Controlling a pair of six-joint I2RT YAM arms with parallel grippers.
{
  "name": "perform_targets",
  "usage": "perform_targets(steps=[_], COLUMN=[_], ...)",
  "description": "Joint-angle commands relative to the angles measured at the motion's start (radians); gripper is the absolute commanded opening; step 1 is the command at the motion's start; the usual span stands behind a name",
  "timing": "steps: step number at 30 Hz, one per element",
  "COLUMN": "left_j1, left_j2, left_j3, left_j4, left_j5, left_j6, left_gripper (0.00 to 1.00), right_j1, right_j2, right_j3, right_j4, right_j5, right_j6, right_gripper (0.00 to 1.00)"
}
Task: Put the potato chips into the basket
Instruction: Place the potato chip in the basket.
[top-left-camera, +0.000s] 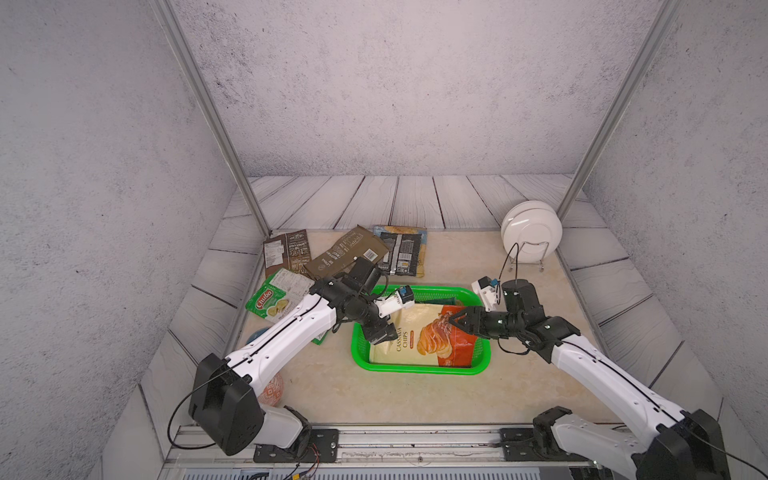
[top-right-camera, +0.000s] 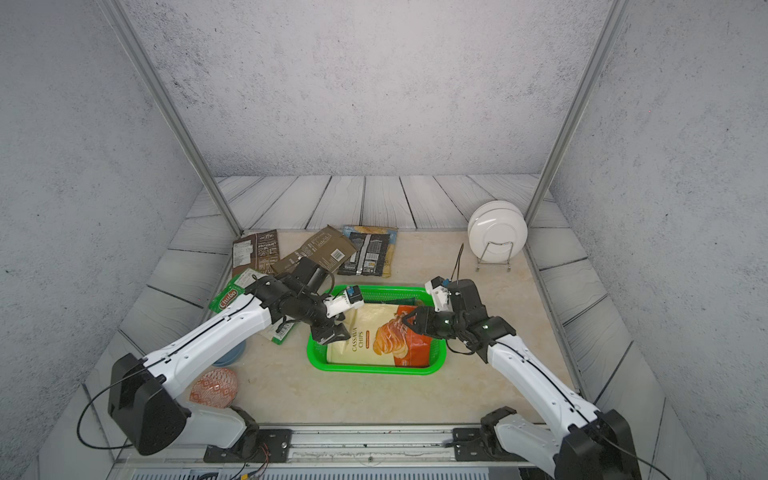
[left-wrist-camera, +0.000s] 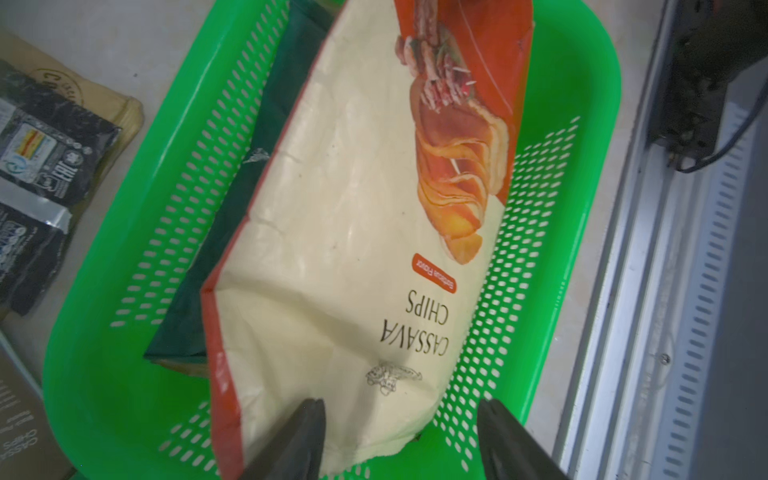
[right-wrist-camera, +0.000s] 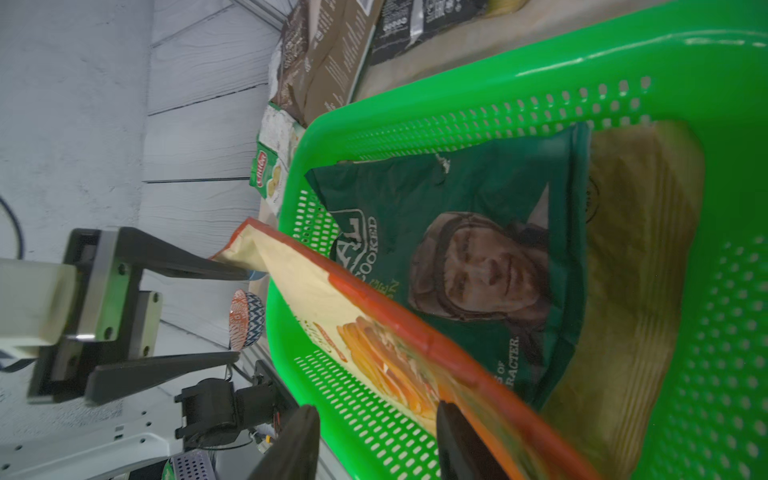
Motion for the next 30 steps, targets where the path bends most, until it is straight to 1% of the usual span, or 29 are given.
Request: perform_targets(steps=[1, 6, 10, 17, 21, 23, 27, 30], left_j1=[-0.001, 0.006, 0.024, 0.044, 0.051, 0.056, 0.057, 0.061], left_j2=[0.042, 0.131, 0.178, 0.226, 0.242, 0.236, 0.173, 0.111], left_j3=[-0.010, -0.019, -0.029, -0.041, -0.044, -0.045, -0.052, -0.030], left_j4=[0.100, 0.167, 0.204, 0.222, 0.216, 0.202, 0.181, 0.135], left_j5=[-0.149, -0.257, -0.297, -0.338, -0.391, -0.393, -0.400, -0.413], left_j6=[-0.062, -0.090, -0.115, -0.141, -0.157, -0.157, -0.159, -0.166], left_gripper=[0.66, 0.67, 0.67, 0.68, 0.67, 0.65, 0.65, 0.65], right_j1=[0.002, 0.002, 0.001, 0.001, 0.002, 0.002, 0.001, 0.002], right_j2=[0.077, 0.203, 0.278, 0.369, 0.367, 0.351, 0.285, 0.212], right_j3=[0.024, 0.054, 0.065, 0.072, 0.066, 0.070, 0.101, 0.138], right_j4=[0.069, 0.101, 0.130, 0.145, 0.140, 0.132, 0.078, 0.025], right_j5=[0.057, 0.115, 0.153, 0.165, 0.175, 0.169, 0.165, 0.156], right_j6=[-0.021, -0.057, -0.089, -0.105, -0.112, -0.118, -0.144, -0.163], right_gripper=[0.49, 0.47, 0.47, 0.47, 0.48, 0.47, 0.49, 0.51])
